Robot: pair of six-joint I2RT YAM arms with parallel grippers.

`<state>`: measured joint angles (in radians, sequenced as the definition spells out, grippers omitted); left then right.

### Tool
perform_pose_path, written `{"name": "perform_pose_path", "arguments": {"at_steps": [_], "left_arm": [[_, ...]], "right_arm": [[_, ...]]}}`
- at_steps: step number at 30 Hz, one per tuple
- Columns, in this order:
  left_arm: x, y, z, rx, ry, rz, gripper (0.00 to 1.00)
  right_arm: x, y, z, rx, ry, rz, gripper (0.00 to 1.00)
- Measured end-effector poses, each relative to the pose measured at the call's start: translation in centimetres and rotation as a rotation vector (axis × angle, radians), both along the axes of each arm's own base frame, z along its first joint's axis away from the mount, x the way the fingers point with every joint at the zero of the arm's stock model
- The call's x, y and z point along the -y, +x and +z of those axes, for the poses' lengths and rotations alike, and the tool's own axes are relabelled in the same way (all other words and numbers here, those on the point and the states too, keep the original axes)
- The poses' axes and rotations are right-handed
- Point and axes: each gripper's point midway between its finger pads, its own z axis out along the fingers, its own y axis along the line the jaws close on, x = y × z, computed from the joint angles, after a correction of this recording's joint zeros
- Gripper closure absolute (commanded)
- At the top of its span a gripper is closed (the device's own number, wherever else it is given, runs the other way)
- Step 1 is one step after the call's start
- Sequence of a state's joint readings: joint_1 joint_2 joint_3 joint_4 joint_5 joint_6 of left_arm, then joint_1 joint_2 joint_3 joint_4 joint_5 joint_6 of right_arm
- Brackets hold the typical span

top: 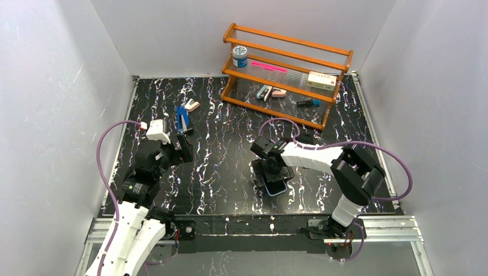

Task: Take the phone out of the phone case
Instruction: Pick up the phone at the center of the board.

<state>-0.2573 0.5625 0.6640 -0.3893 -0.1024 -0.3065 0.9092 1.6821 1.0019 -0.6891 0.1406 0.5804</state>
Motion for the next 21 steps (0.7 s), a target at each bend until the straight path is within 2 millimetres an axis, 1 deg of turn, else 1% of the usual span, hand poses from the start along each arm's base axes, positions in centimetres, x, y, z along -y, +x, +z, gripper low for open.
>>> {"name": "perform_pose_path", "arguments": {"at_steps": [8, 12, 16, 19, 21], "left_arm": [[1.8, 0.0, -1.5, -0.081, -0.075, -0.049, 0.02], [2.9, 0.1, -2.7, -0.152, -0.12, -0.071, 0.02], [4.0, 0.2, -4.4, -0.231, -0.162, -0.09, 0.02], [4.8, 0.1, -5.8, -0.281, -0.202, -0.102, 0.03], [5.2, 0.1, -6.3, -0.298, -0.226, -0.109, 0.04]], "right_arm": [[-0.1, 0.2, -0.3, 0.001, -0.008, 0.019, 0.01], [-0.4, 0.8, -0.3, 0.018, -0.005, 0.026, 0.02], [-1.5, 2.4, -0.2, 0.082, 0.021, 0.026, 0.1], [-2.4, 3.8, -0.1, 0.141, 0.045, 0.023, 0.2], [-2.9, 4.5, 0.0, 0.171, 0.057, 0.021, 0.29]]}}
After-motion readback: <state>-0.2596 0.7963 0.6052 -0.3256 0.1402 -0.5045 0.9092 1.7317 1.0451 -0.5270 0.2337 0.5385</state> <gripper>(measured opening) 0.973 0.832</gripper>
